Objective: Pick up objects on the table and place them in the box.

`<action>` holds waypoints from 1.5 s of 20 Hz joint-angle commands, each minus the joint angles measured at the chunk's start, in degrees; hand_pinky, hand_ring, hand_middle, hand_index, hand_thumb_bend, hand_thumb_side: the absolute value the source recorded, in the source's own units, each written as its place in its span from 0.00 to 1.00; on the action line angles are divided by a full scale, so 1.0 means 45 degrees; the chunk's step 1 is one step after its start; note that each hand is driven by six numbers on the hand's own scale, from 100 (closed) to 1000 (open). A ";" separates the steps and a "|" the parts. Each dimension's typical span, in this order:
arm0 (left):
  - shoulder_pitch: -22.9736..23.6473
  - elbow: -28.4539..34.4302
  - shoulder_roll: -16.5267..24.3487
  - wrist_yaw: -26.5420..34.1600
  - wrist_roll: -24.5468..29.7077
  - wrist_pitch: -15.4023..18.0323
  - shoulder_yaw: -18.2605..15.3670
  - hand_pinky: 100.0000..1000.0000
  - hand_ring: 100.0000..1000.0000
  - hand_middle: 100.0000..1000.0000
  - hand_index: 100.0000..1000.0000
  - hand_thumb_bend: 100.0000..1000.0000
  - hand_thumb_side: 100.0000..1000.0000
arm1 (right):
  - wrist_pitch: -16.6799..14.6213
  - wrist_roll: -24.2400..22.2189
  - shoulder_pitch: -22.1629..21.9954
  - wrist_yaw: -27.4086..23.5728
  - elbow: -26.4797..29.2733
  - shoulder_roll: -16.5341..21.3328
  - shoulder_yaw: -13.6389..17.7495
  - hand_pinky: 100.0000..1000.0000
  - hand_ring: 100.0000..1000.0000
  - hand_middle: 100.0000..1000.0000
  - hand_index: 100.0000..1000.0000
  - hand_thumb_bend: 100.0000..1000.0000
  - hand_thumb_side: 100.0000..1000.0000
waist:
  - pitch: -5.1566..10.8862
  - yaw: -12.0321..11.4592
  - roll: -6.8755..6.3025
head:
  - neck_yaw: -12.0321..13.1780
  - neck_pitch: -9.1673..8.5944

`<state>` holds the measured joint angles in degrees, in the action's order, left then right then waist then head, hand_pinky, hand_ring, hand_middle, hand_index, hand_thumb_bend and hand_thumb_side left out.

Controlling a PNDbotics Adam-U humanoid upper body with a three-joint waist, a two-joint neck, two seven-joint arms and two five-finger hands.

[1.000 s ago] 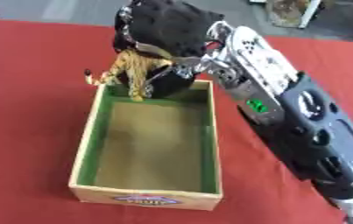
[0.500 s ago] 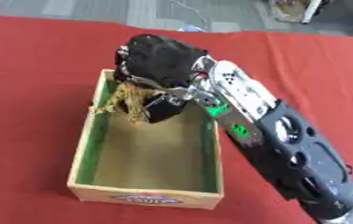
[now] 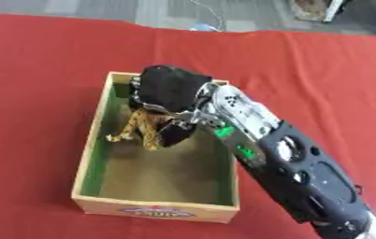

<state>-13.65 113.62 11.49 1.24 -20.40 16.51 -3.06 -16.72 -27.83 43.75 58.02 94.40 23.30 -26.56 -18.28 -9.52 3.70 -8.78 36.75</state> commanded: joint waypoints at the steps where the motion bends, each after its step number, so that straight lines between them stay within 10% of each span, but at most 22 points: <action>1: -0.0124 0.0216 0.0019 -0.0008 0.0044 0.0019 0.0028 0.47 0.44 0.48 0.65 0.00 0.73 | -0.0170 -0.0205 0.0110 0.0067 -0.0284 -0.0003 -0.0023 0.77 0.65 0.47 0.43 0.00 0.14 | 0.0208 -0.0014 -0.0061 | -0.0050 0.0097; 7: -0.0131 0.0216 0.0006 0.0000 0.0062 0.0018 0.0037 0.47 0.44 0.48 0.65 0.00 0.73 | -0.0875 -0.1136 0.0107 0.0393 -0.0698 -0.0064 -0.0088 0.85 0.78 0.74 0.71 0.00 0.05 | 0.0197 -0.0027 -0.0086 | -0.0094 0.0100; 16: -0.0138 0.0216 0.0001 0.0016 0.0071 0.0025 0.0029 0.47 0.44 0.48 0.65 0.00 0.73 | -0.1638 -0.2644 0.0150 0.0679 -0.0651 -0.0154 0.0189 0.87 0.81 0.78 0.76 0.00 0.03 | 0.0199 -0.0028 -0.0101 | -0.0077 0.0070; 22: -0.0145 0.0216 -0.0011 0.0031 0.0113 -0.0002 0.0035 0.47 0.44 0.48 0.65 0.00 0.73 | -0.1926 -0.3700 0.0364 0.1278 0.0117 -0.0213 0.0649 0.91 0.91 0.89 0.92 0.00 0.25 | 0.0258 -0.0002 -0.0096 | 0.0047 -0.0069; 25: -0.0142 0.0216 -0.0008 0.0050 0.0126 -0.0009 0.0036 0.47 0.45 0.48 0.65 0.00 0.73 | -0.2245 -0.4306 0.0391 0.1504 0.0359 -0.0143 0.0705 0.95 0.98 0.95 1.00 0.37 0.67 | 0.0288 0.0003 -0.0088 | 0.0063 -0.0078; 30: -0.0103 0.0216 -0.0011 0.0037 0.0152 -0.0043 0.0017 0.47 0.45 0.48 0.65 0.00 0.73 | -0.2583 -0.5219 0.0341 0.1424 0.0613 -0.0053 0.0904 0.97 1.00 0.97 1.00 0.41 0.73 | 0.0315 0.0052 -0.0077 | 0.0124 -0.0083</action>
<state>-13.71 113.62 11.04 1.34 -19.95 16.33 -3.03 -21.92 -44.16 44.38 64.39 95.46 21.98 -23.49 -18.12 -9.32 3.66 -8.42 36.68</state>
